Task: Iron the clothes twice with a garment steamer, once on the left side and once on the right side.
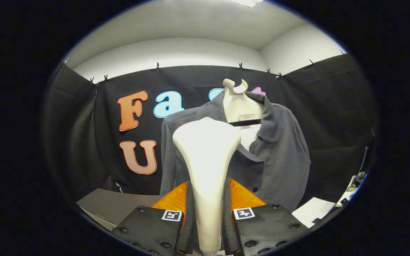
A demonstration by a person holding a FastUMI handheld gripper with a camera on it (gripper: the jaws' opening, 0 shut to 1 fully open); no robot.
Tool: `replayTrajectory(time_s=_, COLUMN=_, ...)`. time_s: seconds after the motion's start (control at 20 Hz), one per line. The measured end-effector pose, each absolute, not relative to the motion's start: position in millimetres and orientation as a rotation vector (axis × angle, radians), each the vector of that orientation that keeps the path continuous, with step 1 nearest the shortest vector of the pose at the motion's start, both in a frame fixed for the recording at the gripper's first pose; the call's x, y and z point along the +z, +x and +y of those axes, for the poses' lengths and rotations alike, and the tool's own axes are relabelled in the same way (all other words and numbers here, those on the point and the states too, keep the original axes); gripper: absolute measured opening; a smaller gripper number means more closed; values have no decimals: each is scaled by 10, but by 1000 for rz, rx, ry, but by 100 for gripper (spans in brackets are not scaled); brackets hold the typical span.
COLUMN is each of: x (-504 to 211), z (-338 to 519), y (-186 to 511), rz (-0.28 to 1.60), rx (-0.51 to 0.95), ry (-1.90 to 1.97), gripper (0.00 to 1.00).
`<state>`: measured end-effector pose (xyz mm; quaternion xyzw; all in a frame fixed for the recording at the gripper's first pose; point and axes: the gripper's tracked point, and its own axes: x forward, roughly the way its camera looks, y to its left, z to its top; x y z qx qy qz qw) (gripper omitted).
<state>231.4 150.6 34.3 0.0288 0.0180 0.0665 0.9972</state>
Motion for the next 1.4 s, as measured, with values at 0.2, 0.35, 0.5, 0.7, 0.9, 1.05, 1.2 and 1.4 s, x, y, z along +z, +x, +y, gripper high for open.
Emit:
replayTrajectory(time_s=0.2, x=197, z=1388, y=2546, rz=64, rx=150, ry=60, gripper=39)
replayTrajectory(time_s=0.35, x=128, z=1356, y=2627, rz=59, rx=175, ry=41, gripper=39)
replayTrajectory(time_s=0.5, x=39, z=1325, y=2646, rz=58, rx=199, ry=22, gripper=39)
replayTrajectory(time_s=0.7, x=-144, z=1303, y=2619, rz=83, rx=224, ry=29, gripper=39)
replayTrajectory(time_s=0.9, x=-371, z=1309, y=2571, rz=109, rx=250, ry=26, gripper=39)
replayTrajectory(time_s=1.05, x=-553, z=1278, y=2535, rz=135, rx=265, ry=15, gripper=39)
replayTrajectory(time_s=1.2, x=-717, z=1217, y=2498, rz=155, rx=272, ry=2, gripper=39)
replayTrajectory(time_s=1.4, x=-898, z=1149, y=2427, rz=182, rx=286, ry=-17, gripper=39)
